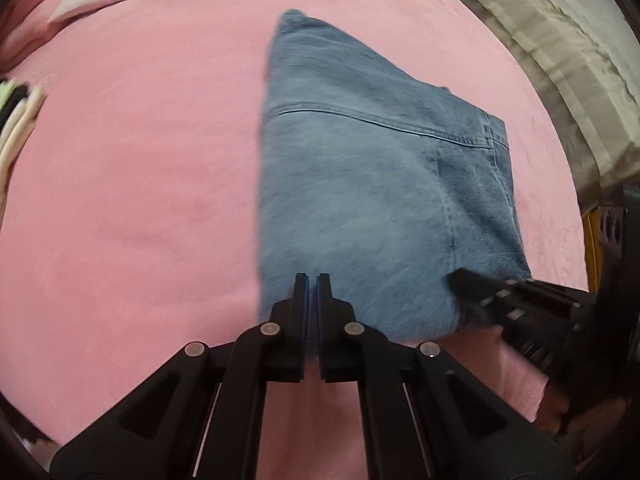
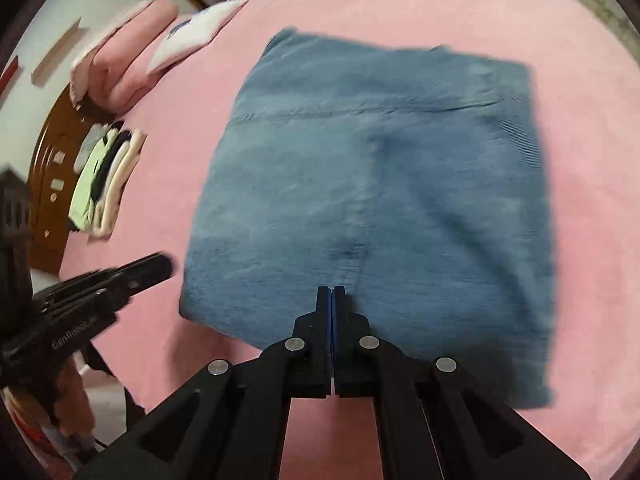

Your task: Fold large clothes

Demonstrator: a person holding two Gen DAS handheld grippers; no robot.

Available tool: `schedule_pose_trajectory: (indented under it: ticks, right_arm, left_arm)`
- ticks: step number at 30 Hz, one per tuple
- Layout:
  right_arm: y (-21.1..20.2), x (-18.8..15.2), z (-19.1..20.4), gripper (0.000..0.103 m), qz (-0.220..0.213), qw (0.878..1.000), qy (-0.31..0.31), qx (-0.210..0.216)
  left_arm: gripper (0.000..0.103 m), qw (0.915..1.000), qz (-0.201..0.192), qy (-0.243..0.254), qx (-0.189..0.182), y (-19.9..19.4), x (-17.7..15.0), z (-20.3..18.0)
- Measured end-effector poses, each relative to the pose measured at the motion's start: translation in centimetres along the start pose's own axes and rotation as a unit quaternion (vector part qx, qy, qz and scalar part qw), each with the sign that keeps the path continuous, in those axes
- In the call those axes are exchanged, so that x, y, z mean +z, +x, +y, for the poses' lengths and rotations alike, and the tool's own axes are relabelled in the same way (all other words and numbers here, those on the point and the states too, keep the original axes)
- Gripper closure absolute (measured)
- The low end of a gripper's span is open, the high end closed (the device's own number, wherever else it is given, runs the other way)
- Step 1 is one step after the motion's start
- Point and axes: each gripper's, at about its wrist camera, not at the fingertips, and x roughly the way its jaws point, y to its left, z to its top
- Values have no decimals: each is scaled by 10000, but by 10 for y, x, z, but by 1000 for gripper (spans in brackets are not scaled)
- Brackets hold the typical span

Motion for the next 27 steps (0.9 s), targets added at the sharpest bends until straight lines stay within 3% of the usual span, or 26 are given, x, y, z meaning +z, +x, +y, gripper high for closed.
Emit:
schedule_pose_trajectory:
  ticks: [4, 13, 19, 27]
  right_arm:
    - [14, 16, 22, 103, -114, 9994, -251, -200]
    - [96, 104, 22, 103, -285, 9991, -3, -300]
    - [106, 141, 7, 103, -431, 9983, 124, -370]
    - [129, 188, -1, 103, -352, 9986, 252, -314]
  left_arm:
    - [101, 9999, -115, 56, -76, 21, 21, -12]
    - [102, 9991, -250, -25, -329, 60, 80, -10]
    - [102, 9982, -422, 428, -22, 71, 122, -24]
    - [102, 9991, -295, 196, -254, 101, 172, -21]
